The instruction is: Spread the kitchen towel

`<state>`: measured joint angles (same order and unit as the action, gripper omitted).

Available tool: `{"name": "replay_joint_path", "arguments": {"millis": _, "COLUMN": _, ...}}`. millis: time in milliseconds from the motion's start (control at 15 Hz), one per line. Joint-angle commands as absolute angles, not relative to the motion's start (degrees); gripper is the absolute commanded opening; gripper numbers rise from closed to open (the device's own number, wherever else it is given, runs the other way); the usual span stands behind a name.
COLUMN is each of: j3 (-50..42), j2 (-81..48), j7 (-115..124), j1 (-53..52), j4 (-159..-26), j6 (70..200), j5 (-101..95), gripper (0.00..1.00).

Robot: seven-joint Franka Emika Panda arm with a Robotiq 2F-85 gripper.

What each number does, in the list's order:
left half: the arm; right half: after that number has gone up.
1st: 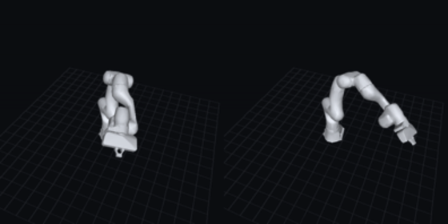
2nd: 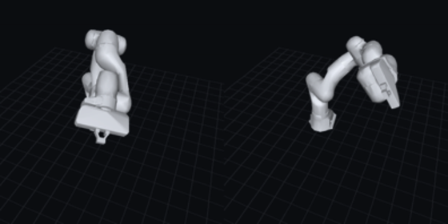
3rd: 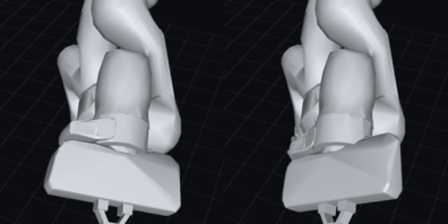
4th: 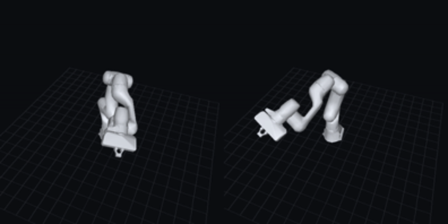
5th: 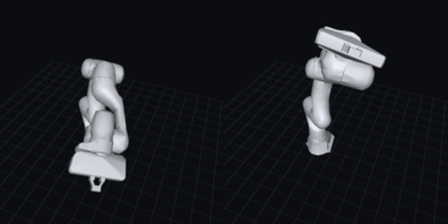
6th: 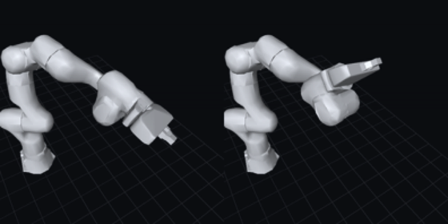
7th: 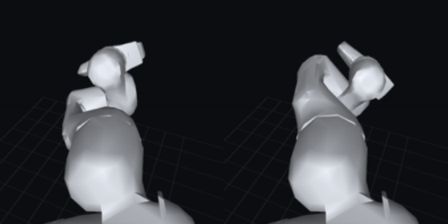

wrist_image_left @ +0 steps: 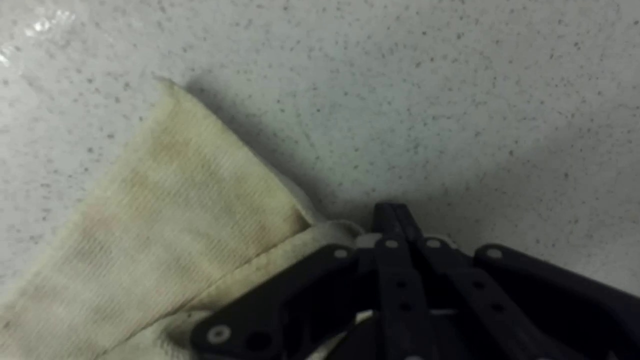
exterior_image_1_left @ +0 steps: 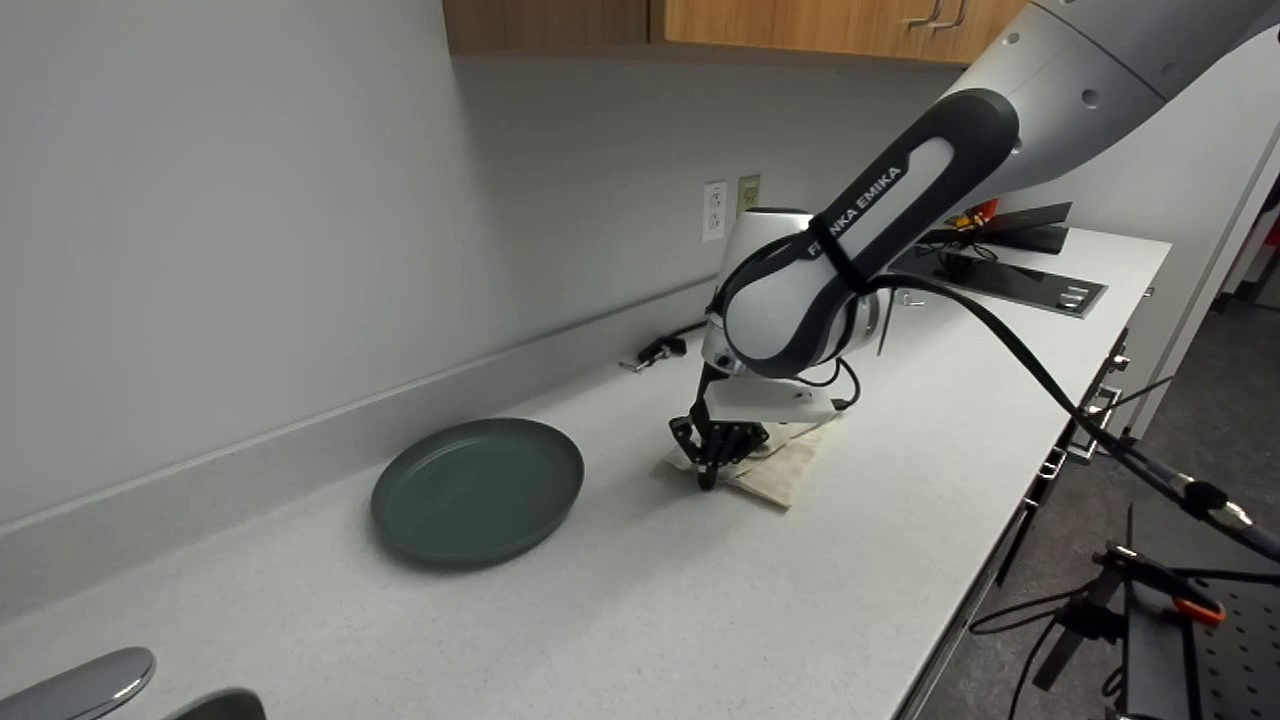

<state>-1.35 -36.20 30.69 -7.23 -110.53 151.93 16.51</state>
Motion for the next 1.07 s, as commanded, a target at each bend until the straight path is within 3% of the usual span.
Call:
{"name": "replay_joint_path", "arguments": {"millis": 0, "j3": -3.2, "j2": -35.9, "j7": 30.9, "j1": -7.9, "j4": -109.7, "j6": 149.9, "j5": 14.5, "gripper": 0.30}}
{"name": "replay_joint_path", "arguments": {"millis": 600, "j3": -4.7, "j2": -35.9, "j7": 31.5, "j1": -8.4, "j4": -109.8, "j6": 147.8, "j5": 11.0, "gripper": 0.97}}
{"name": "replay_joint_path", "arguments": {"millis": 1000, "j3": -3.4, "j2": -32.8, "j7": 28.8, "j1": -6.9, "j4": -112.3, "j6": 143.0, "j5": 10.7, "gripper": 1.00}}
